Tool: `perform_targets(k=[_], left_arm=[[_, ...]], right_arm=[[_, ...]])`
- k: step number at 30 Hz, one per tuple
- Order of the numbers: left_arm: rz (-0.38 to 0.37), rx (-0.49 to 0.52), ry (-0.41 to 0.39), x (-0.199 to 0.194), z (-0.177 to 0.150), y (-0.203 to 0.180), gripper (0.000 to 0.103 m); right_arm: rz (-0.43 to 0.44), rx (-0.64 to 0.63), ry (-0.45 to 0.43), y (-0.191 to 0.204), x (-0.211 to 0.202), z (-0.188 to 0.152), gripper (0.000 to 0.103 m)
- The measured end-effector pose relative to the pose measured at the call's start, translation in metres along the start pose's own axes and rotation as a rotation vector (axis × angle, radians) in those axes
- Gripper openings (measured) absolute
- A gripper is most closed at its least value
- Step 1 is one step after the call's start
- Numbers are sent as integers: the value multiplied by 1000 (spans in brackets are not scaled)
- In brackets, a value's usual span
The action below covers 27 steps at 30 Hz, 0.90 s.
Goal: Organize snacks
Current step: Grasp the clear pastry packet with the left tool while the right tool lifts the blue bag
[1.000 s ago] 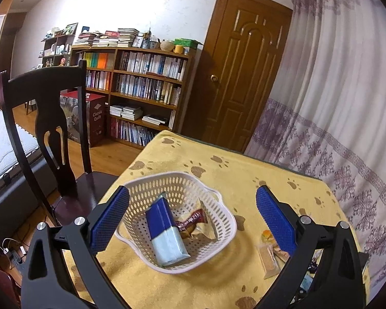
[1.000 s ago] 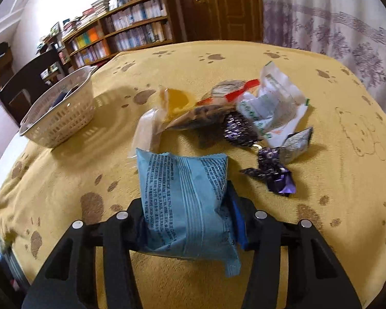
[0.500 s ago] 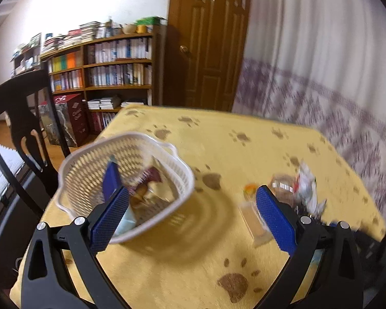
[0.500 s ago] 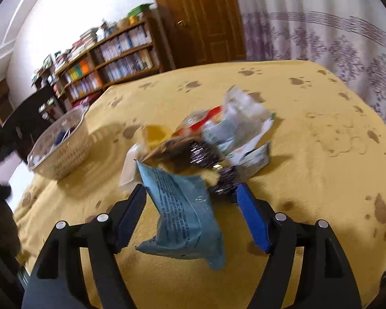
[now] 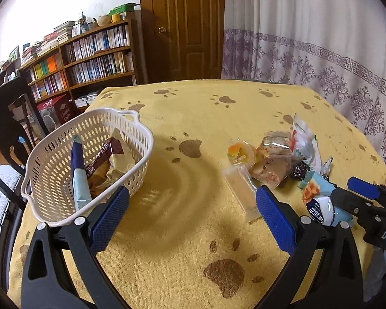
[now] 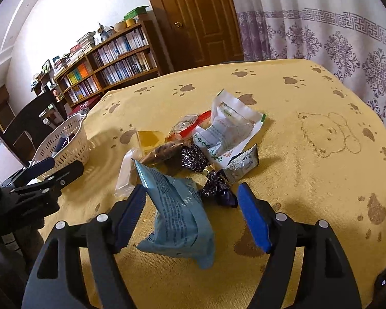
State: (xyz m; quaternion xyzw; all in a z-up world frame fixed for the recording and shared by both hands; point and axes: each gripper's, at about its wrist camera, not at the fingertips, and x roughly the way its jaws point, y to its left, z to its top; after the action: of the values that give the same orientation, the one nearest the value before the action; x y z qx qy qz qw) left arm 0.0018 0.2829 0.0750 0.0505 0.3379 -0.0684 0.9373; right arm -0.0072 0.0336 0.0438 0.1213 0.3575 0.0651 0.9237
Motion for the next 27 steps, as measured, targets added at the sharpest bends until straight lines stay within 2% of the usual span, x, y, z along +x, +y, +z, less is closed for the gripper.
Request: perform_targets(k=[9,15,20,23,27], left_arm=[[2,24,8,3,-2,-8,100],[15,57,-37,-5,-2,-16,100],[19,61,-36,-3,-1,-19,100],[21,65,-28,-1,-1,-20,100],[27,67,-23,1,0,-20,100]], right_arm=[[20,-19,24,8,5,-3,73],[18,-54,31,14,7,-4,73],[20,-100,86,17,13,-12,74],[48,-108,109,21,17,-18,79],[77,-152,147,35,27,-23,79]])
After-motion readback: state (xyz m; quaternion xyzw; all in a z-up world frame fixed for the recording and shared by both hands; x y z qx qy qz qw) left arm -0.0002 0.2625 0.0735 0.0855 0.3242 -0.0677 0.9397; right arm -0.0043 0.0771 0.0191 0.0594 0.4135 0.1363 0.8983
